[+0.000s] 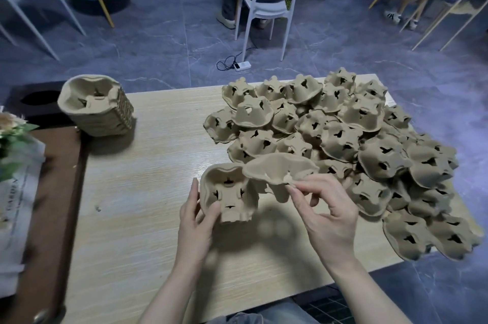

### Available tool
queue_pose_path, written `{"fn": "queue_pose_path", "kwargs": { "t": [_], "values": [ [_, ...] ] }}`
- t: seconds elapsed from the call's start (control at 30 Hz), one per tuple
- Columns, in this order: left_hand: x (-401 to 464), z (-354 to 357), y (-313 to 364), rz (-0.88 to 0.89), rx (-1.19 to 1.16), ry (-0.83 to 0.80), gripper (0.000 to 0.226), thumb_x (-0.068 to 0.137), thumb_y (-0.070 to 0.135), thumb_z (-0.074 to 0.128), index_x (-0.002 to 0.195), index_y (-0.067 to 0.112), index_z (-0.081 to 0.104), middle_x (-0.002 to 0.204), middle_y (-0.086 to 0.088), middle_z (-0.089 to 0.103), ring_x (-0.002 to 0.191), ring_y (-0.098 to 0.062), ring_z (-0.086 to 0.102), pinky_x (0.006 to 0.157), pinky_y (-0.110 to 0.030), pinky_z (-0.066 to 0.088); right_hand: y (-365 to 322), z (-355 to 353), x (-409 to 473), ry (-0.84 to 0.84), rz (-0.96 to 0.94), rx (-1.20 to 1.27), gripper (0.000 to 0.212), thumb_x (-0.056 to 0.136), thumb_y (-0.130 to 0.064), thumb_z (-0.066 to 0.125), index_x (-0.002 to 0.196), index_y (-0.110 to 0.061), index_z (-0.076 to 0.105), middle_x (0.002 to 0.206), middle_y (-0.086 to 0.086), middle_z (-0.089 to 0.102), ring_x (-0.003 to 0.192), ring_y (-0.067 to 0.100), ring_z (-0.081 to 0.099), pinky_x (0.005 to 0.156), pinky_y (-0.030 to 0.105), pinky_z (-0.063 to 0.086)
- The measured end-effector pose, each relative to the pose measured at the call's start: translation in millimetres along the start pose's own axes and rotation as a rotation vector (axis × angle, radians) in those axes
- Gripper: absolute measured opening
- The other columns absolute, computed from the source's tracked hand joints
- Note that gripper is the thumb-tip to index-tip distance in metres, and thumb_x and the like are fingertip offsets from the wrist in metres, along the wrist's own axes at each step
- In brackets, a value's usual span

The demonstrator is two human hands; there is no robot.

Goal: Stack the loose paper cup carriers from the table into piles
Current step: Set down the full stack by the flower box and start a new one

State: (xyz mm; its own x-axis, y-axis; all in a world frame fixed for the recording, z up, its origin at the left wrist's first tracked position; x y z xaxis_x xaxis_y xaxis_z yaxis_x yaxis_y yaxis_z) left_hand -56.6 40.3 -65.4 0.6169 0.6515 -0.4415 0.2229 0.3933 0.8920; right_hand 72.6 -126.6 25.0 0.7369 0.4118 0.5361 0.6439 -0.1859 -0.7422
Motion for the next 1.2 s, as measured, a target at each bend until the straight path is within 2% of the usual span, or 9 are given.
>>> {"fn": "queue_pose_path", "kwargs": {
  "t": [0.13, 0.23, 0.33, 0.53, 0.7, 0.8, 0.9, 1.1, 1.2],
  "values": [
    [-5.3, -2.3, 8.6, 0.068, 0.027, -0.01, 0.044, 0.082, 0.05, 0.071, 0.124, 0.054, 0.058, 0.138, 0.014, 0.055, 0.129, -0.011, 0.051, 0.112, -0.043, 0.04, -11.2, 23.2, -3.0, -0.015, -0.086, -0.03, 0.009, 0.081, -0.008, 0.073, 0.085, 0.0, 0.073, 0.086, 0.005, 0.067, 0.086, 0.009, 0.062, 0.075, 0.012, 0.045],
    [-7.4, -5.4, 17.7, 0.046, -0.037, -0.034, 0.029, 0.086, 0.055, 0.064, 0.108, 0.037, 0.071, 0.127, 0.005, 0.064, 0.12, -0.016, 0.058, 0.103, -0.04, 0.046, -16.4, 36.7, -5.3, -0.044, -0.155, -0.051, 0.011, 0.084, -0.008, 0.073, 0.082, 0.003, 0.073, 0.086, 0.009, 0.067, 0.082, 0.017, 0.063, 0.071, 0.022, 0.05],
    [-10.0, -4.0, 31.7, -0.012, -0.107, -0.084, 0.042, 0.08, 0.054, 0.053, 0.102, 0.024, 0.073, 0.104, 0.008, 0.073, 0.098, -0.006, 0.065, 0.086, -0.031, 0.047, -18.2, 48.9, -9.1, -0.104, -0.222, -0.063, 0.013, 0.087, -0.009, 0.072, 0.08, 0.001, 0.073, 0.085, 0.009, 0.066, 0.078, 0.022, 0.064, 0.063, 0.037, 0.052],
    [-3.7, -7.2, 44.5, -0.003, -0.107, -0.071, 0.011, 0.086, 0.023, 0.067, 0.077, 0.016, 0.065, 0.072, 0.009, 0.066, 0.073, -0.006, 0.061, 0.072, -0.023, 0.047, -15.1, 58.9, -24.6, -0.251, -0.262, -0.119, 0.012, 0.089, -0.014, 0.072, 0.081, -0.004, 0.073, 0.083, 0.003, 0.066, 0.074, 0.021, 0.062, 0.058, 0.038, 0.049],
    [3.4, -8.1, 44.8, -0.036, -0.134, -0.009, 0.006, 0.09, 0.01, 0.065, 0.083, 0.011, 0.065, 0.068, 0.011, 0.067, 0.066, 0.0, 0.062, 0.063, -0.017, 0.052, -11.4, 45.4, -18.1, -0.166, 0.044, 0.009, 0.012, 0.088, -0.024, 0.068, 0.097, -0.015, 0.069, 0.084, -0.005, 0.063, 0.071, 0.004, 0.055, 0.063, 0.015, 0.043],
    [5.4, -10.9, 43.8, -0.028, -0.102, -0.003, 0.004, 0.09, 0.015, 0.066, 0.086, 0.014, 0.068, 0.072, 0.012, 0.069, 0.071, 0.0, 0.063, 0.075, -0.028, 0.051, -0.4, 45.2, -1.5, -0.139, 0.435, 0.067, 0.02, 0.086, -0.024, 0.071, 0.104, -0.027, 0.064, 0.09, -0.004, 0.058, 0.066, 0.01, 0.051, 0.064, 0.019, 0.043],
    [8.2, -13.3, 42.8, -0.029, -0.091, 0.012, 0.005, 0.089, 0.019, 0.068, 0.092, 0.019, 0.072, 0.078, 0.012, 0.071, 0.081, -0.005, 0.064, 0.085, -0.038, 0.053, 7.8, 53.8, 5.8, -0.217, 0.681, 0.234, 0.02, 0.085, -0.014, 0.073, 0.101, -0.023, 0.067, 0.079, -0.007, 0.062, 0.062, 0.007, 0.047, 0.064, 0.03, 0.044],
    [11.9, -11.4, 43.8, 0.01, -0.113, 0.063, 0.018, 0.09, 0.012, 0.066, 0.103, 0.023, 0.07, 0.099, 0.005, 0.073, 0.093, -0.01, 0.067, 0.085, -0.037, 0.055, 9.7, 70.6, -3.1, -0.301, 0.792, 0.324, 0.024, 0.084, 0.001, 0.07, 0.097, -0.018, 0.064, 0.068, -0.002, 0.059, 0.056, 0.007, 0.047, 0.053, 0.018, 0.042],
    [15.2, -13.0, 43.3, -0.006, -0.084, 0.057, 0.024, 0.091, 0.013, 0.066, 0.111, 0.025, 0.069, 0.114, 0.0, 0.069, 0.106, -0.012, 0.064, 0.093, -0.039, 0.052, 15.5, 70.7, -8.5, -0.261, 0.813, 0.226, 0.025, 0.081, -0.009, 0.075, 0.096, -0.025, 0.063, 0.068, -0.009, 0.06, 0.056, 0.007, 0.048, 0.057, 0.022, 0.043]
  ]
}}
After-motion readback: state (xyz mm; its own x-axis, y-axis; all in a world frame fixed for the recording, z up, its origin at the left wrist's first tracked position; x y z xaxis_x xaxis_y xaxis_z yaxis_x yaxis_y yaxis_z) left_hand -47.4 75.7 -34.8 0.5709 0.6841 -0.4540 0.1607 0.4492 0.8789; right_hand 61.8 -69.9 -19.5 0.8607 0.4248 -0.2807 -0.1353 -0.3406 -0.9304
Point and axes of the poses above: each hand's wrist, its own x-axis towards the middle knuckle, its own z-axis out of the palm, y = z × x, the point moved 2 cm from there along x, towards the middle knuckle
